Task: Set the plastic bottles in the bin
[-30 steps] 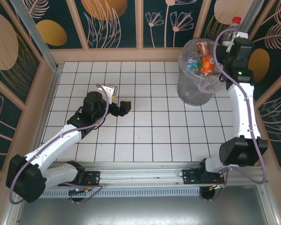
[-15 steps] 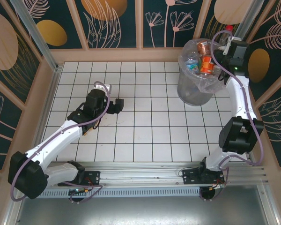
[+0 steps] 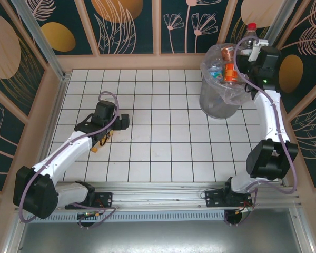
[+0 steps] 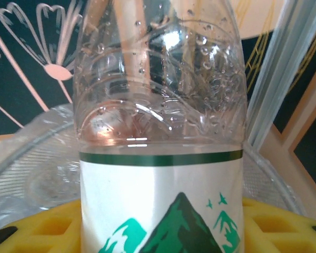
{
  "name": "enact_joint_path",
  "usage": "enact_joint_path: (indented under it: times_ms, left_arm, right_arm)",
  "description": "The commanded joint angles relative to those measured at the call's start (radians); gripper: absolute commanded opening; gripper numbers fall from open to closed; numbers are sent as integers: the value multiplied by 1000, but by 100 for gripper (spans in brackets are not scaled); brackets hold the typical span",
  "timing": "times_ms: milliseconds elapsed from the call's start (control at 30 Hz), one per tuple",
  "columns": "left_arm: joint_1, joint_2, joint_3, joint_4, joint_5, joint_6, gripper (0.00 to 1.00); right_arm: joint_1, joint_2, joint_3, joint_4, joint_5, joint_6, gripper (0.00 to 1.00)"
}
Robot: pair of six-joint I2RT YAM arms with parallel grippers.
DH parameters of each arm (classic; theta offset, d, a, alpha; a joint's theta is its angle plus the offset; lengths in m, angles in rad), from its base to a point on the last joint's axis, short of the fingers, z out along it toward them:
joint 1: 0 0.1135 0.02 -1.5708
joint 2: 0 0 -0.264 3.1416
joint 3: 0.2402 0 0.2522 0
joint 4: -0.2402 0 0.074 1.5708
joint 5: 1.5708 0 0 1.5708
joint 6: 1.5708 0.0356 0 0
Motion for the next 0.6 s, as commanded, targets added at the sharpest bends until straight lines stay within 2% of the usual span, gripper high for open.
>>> enact_joint_path:
  times_ms: [0,100,300,567]
  left_arm:
    - [14,-2,-7,-52,-16,-7,99]
    - [20,22,-1,-87,-15,1,99]
    - [36,78,1,-139,-9,4,99]
    - [62,116,15,-169,-24,11,99]
  right_arm:
    - [17,-35,48,12,-115,-30,54]
    - [26,17,120,-85,-222,-41,55]
    - [52,77,148,-146,-260,-62,58]
    - [86,137,173,-222,-199,-89,63]
